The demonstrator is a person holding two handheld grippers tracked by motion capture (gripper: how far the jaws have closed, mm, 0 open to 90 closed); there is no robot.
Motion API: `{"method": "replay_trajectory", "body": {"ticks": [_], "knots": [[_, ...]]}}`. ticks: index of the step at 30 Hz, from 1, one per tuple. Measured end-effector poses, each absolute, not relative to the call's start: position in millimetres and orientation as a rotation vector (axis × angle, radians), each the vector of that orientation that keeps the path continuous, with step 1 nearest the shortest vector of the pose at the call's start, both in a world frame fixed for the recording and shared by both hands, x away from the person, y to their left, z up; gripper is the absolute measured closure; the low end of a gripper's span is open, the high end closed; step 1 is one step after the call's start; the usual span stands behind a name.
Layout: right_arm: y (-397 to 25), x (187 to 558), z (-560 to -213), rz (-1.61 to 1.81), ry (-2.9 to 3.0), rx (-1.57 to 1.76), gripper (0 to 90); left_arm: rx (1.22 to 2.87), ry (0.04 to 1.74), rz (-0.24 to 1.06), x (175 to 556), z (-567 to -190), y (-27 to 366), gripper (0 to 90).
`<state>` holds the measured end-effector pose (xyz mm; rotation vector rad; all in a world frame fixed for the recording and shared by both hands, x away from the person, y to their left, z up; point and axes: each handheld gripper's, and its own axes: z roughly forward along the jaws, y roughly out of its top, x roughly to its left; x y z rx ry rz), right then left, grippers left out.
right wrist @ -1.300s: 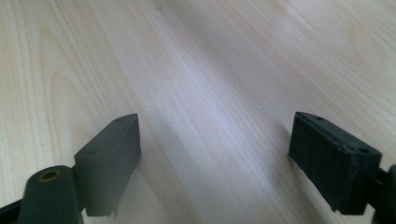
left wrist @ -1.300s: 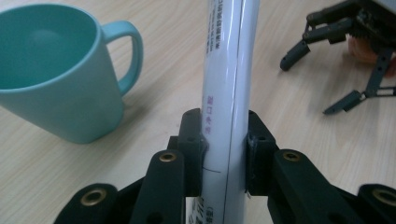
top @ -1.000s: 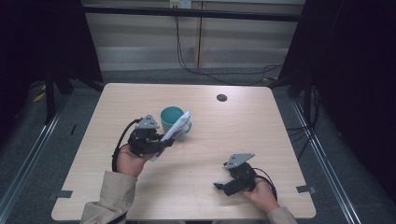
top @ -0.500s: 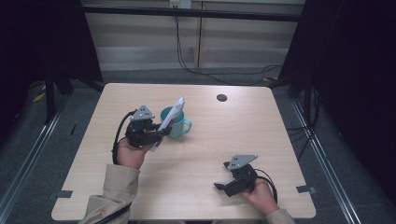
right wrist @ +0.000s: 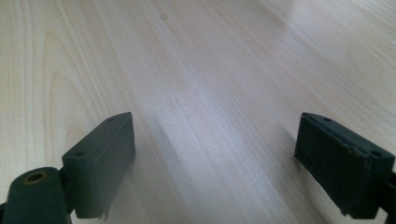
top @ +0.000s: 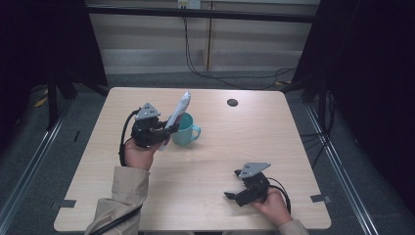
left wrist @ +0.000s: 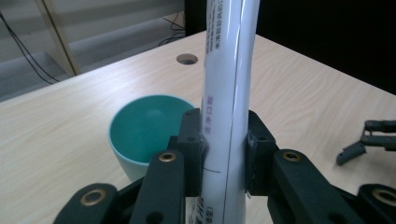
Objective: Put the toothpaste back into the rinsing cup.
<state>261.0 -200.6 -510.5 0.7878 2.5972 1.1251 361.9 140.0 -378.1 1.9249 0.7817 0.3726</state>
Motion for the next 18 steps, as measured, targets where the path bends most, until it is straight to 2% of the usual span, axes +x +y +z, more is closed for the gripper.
{"method": "replay_trajectory", "body": {"ticks": [18], "knots": [[-201,261,-511,1.126,2.596,0.788,11.5,1.872,0.794,0.411,377,-371,128,73.9]]}}
